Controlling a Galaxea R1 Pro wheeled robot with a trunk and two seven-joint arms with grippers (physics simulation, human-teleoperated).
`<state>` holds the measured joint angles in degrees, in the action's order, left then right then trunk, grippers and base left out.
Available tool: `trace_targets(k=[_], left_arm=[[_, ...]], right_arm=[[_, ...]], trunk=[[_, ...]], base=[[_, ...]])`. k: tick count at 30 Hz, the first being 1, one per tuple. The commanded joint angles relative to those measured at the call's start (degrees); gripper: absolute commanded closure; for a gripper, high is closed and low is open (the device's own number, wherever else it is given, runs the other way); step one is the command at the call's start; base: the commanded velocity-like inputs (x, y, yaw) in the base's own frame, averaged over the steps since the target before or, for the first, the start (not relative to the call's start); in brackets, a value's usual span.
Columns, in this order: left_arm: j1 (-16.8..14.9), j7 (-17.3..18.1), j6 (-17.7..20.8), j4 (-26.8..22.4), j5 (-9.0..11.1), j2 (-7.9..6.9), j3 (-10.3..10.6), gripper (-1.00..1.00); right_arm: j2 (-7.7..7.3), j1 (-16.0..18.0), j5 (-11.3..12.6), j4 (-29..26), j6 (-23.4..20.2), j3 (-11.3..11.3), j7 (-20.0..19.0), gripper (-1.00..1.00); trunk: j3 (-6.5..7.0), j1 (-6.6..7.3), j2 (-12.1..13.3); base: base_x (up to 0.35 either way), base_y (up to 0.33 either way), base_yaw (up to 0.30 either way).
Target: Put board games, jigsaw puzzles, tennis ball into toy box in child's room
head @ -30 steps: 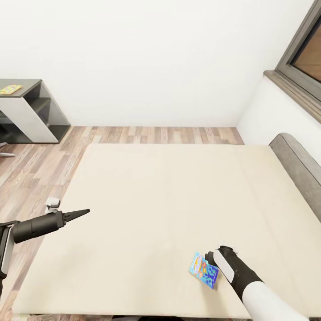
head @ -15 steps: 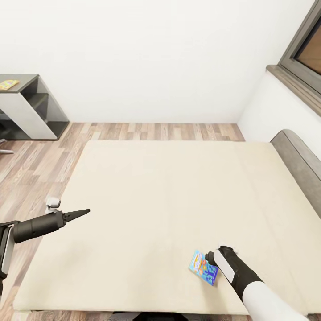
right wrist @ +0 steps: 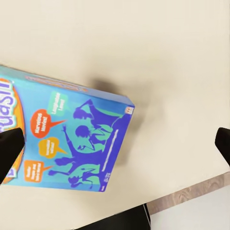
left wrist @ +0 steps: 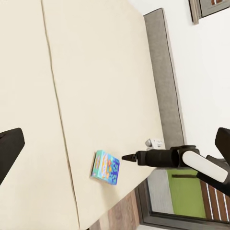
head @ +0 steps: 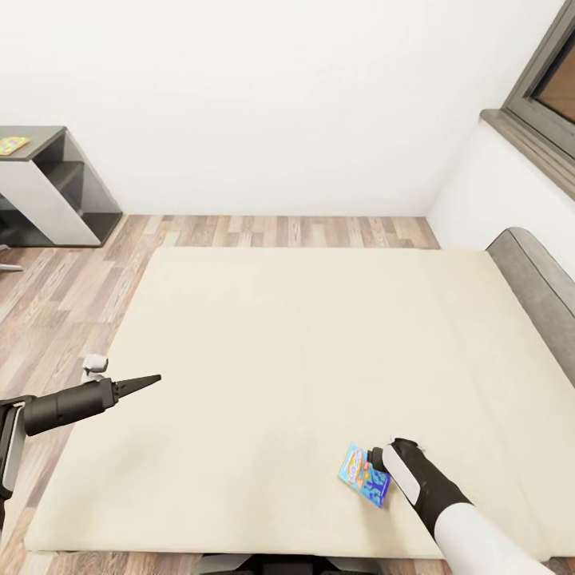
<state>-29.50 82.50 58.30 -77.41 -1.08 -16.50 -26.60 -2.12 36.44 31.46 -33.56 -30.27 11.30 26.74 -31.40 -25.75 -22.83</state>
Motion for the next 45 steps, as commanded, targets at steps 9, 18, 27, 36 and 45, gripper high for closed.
trace_targets(k=[9, 18, 27, 36, 45], left_arm=[[-0.03, 0.29, 0.59, -0.02, -0.1, 0.02, -0.1, -1.0], [-0.03, 0.3, 0.59, -0.02, -0.07, 0.03, -0.12, -1.0], [0.18, 2.55, 0.01, -0.74, 0.02, -0.45, 0.15, -1.0], [0.14, 1.02, 0.06, -0.72, 0.11, 0.98, -0.02, -1.0], [0.14, 0.92, 0.06, -0.7, 0.11, 1.03, -0.03, -1.0]], right_arm=[[-0.18, -0.05, 0.56, -2.41, -0.01, 0.64, 0.59, -1.0], [-0.39, -0.05, 0.53, -2.79, -0.05, 0.65, 0.59, -1.0], [-1.91, 1.93, 0.41, -3.61, 2.19, 0.6, -1.66, -1.0], [-0.45, 1.03, 0.44, -3.87, 5.07, 1.14, -0.68, -1.0], [-0.43, 1.0, 0.47, -3.88, 5.21, 1.13, 0.94, -1.0]], trunk=[[-0.11, -0.03, -0.09], [-0.11, -0.03, -0.09], [-0.11, -0.03, -0.09], [-0.11, -0.03, -0.09], [-0.11, -0.03, -0.09]], base=[[0.0, 0.0, 0.0], [0.0, 0.0, 0.0], [0.0, 0.0, 0.0], [0.0, 0.0, 0.0], [0.0, 0.0, 0.0]])
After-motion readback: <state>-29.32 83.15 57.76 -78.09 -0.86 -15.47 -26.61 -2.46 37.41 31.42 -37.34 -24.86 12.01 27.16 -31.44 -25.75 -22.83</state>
